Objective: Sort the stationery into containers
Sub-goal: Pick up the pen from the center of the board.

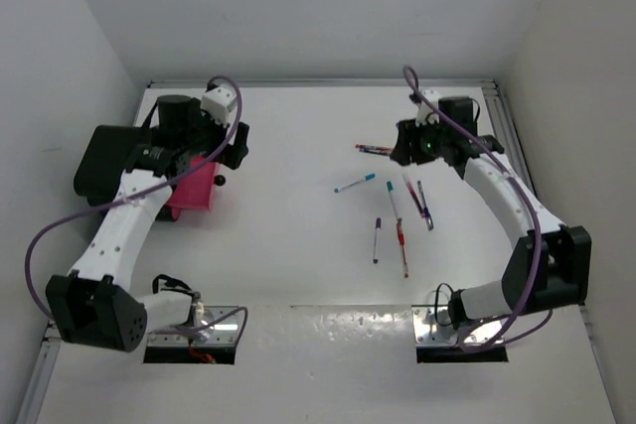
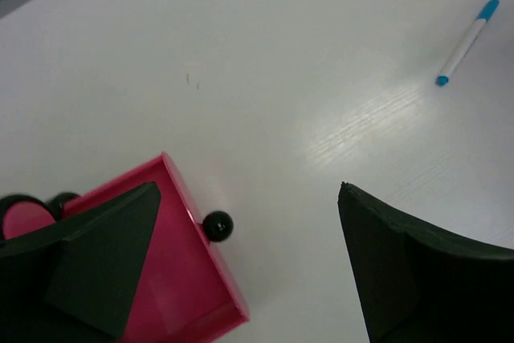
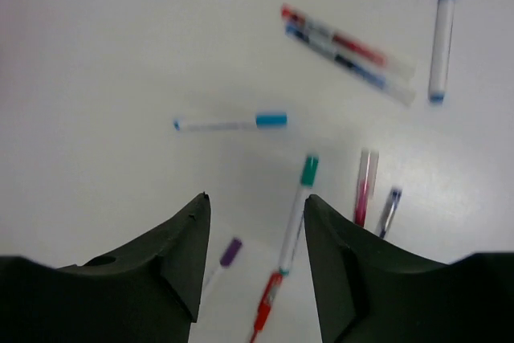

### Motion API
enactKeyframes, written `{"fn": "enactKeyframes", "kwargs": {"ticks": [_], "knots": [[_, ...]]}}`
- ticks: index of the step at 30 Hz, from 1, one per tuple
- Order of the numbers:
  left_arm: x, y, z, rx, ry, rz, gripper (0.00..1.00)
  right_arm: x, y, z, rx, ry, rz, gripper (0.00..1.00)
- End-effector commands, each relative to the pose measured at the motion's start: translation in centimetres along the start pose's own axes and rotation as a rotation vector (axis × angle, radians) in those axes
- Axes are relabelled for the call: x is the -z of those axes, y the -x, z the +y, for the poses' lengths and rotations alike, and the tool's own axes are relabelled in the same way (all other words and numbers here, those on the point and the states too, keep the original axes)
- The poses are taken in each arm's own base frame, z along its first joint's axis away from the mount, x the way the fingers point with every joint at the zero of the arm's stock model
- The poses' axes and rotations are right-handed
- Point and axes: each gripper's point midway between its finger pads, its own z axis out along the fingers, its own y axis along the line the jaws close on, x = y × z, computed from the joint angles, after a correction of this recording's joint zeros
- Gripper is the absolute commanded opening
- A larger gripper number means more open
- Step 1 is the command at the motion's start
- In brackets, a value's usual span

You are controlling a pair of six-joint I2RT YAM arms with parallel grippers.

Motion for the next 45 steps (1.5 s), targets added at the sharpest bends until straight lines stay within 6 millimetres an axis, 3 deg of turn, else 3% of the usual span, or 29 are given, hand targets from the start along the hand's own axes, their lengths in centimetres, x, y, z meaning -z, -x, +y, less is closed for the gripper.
{"fn": "enactKeyframes", "kwargs": {"ticks": [1,3,7,13,21,22,28,32,36,39,40,41,42,43,44,45], "knots": [[2.8,2.8,-0.1,0.008,0.102,-0.172,1.0,1.9,-8.2,-0.4,0.004,-0.054,0.214,0.49],[3.4,3.1,-1.2,-0.074,0.049,-0.175,1.0,2.3,-11.8,-0.3,-0.042,-0.07,0.276,0.49],[3.5,1.2,-2.6,-0.114,-0.027,-0.095,1.0,2.5,-15.9,-0.3,-0.087,-0.103,0.36,0.43],[4.5,-0.8,-0.7,-0.027,0.112,-0.033,1.0,2.9,-21.0,0.5,-0.164,-0.139,0.506,0.38],[4.0,-3.1,-0.1,-0.009,0.134,0.053,1.0,1.1,-23.5,1.8,-0.158,-0.156,0.618,0.37],[3.9,-4.1,0.1,0.009,0.158,0.069,1.0,0.9,-24.3,1.4,-0.15,-0.182,0.649,0.37],[4.6,-4.3,0.8,0.039,0.219,0.032,1.0,0.4,-25.3,0.6,-0.157,-0.242,0.686,0.35],[3.5,-4.8,0.0,0.051,0.171,0.052,1.0,0.3,-26.3,0.5,-0.127,-0.24,0.686,0.24],[3.3,-4.1,-0.9,0.063,0.112,0.023,1.0,0.5,-25.3,0.9,-0.094,-0.193,0.664,0.07],[3.9,-3.2,-1.9,0.063,0.066,-0.029,1.0,1.4,-22.4,2.3,-0.066,-0.077,0.608,0.03],[4.1,-2.9,-2.5,0.062,0.036,-0.048,1.0,1.6,-20.6,2.2,-0.053,-0.039,0.566,0.0],[4.3,-2.5,-2.9,0.067,0.019,-0.061,1.0,2.1,-19.5,3.5,-0.067,0.047,0.536,0.0],[4.6,-2.1,-3.8,0.071,-0.027,-0.075,1.0,2.6,-16.3,4.0,-0.044,0.088,0.437,0.0],[4.8,-1.7,-4.3,0.076,-0.055,-0.089,1.0,2.8,-14.6,4.8,-0.031,0.132,0.386,0.0],[5.0,-1.0,-5.5,0.085,-0.128,-0.114,1.0,3.5,-11.2,6.6,-0.014,0.217,0.294,0.0],[5.2,-0.5,-6.3,0.084,-0.171,-0.139,1.0,3.8,-9.7,8.0,-0.008,0.266,0.253,0.0]]}}
